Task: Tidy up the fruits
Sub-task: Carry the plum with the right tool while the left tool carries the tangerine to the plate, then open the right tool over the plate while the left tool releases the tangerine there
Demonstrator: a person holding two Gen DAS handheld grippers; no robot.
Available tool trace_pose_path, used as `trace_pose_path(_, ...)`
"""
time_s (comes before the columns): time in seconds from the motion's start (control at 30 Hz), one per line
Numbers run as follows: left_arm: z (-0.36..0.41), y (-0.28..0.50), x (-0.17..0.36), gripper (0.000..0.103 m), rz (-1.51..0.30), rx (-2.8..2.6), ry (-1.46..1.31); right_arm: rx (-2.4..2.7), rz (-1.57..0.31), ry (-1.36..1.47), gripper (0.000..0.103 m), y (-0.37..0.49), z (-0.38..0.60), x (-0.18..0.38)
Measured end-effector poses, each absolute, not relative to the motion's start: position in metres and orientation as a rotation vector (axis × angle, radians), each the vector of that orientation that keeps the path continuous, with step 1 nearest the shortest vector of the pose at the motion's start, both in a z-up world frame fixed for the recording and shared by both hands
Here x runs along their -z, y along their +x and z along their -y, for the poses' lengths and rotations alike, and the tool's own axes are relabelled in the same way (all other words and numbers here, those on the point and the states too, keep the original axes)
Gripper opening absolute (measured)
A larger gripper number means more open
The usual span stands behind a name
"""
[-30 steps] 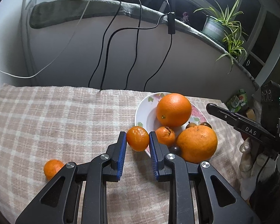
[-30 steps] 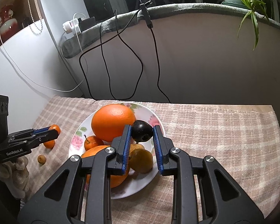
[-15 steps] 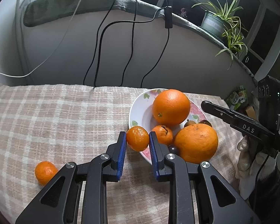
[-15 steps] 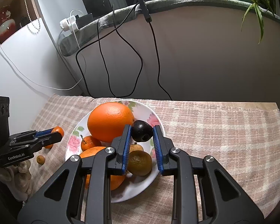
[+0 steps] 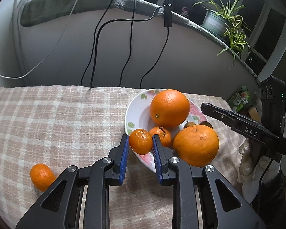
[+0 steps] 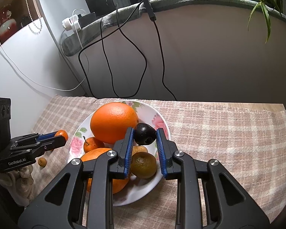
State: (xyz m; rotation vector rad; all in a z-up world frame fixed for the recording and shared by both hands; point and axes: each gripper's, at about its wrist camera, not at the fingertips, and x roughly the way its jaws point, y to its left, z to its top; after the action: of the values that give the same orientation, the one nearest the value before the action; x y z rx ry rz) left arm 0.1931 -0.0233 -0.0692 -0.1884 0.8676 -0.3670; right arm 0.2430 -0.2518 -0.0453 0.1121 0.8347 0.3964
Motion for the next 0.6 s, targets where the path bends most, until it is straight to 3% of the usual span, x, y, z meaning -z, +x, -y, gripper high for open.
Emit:
trace_pose_path(0.27,0.0254,0.1918,0.0684,0.026,-0.867,0.373,-0.184,-0.4,-0.841,0.111,0.027,0.2419,0.2511,0.0455)
trace_pose_path(0.37,0.0271,0.1908,0.0675,0.027,-0.864,0.376,-0.182,-0.402,-0.836,0.112,0.047,0.2409,0.2512,0.0446)
trace_pose_path(0.47,0.0277,0.19,0.0662,0.04,-0.86,0.378,-0.18,-0.407,-0.826,0.113,0.05,0.2381,0.2509,0.0422)
trace_pose_path(0.6,0.0297,0.1879,0.0638,0.054,-0.849,0.385,-0.173,-0.401,-0.813,0.106,0.072,0.2354,0.2502,0.0388)
